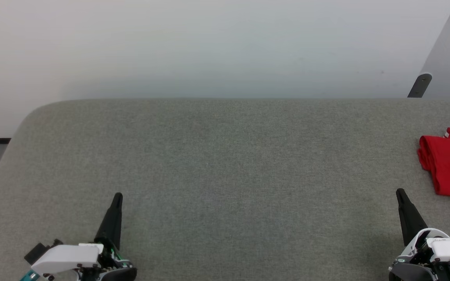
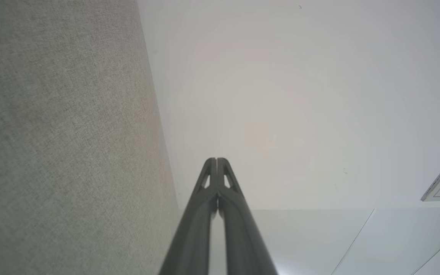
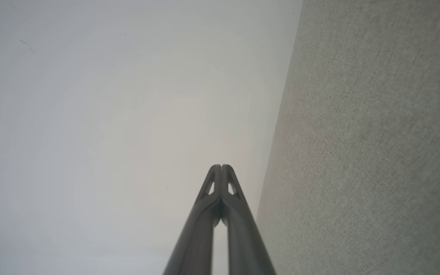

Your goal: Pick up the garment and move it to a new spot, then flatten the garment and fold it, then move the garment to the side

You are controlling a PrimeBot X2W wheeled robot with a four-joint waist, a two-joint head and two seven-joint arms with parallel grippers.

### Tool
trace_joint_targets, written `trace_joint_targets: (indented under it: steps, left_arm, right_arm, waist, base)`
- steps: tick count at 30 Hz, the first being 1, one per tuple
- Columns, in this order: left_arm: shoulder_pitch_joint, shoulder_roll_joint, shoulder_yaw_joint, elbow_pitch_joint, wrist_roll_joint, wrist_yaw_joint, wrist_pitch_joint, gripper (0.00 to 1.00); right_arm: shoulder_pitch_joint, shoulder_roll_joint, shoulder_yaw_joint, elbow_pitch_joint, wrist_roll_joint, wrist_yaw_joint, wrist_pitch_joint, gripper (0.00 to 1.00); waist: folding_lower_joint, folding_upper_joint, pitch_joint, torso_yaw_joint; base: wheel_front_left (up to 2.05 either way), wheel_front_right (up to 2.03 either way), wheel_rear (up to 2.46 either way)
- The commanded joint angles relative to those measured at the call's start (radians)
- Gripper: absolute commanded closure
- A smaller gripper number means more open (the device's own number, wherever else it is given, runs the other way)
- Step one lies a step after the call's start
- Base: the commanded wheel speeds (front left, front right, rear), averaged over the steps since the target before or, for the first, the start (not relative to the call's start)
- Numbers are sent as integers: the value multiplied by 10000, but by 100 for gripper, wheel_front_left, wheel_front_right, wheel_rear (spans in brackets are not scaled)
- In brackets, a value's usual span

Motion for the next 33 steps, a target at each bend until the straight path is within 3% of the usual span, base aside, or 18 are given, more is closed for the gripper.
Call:
trace_joint_targets:
  steps: [1,33]
  left_arm:
    - [-99,-11,36,14,34,-53,-1,100]
    - [-100,-22,49,14,52,-53,17,100]
  right_arm:
    - [-36,33,23,4,23,4,3,100]
    - [-36,33,24,4,23,4,0,100]
  waist:
    - [0,0,0,0]
    - [0,0,0,0]
  base:
    - [0,0,0]
    - [0,0,0]
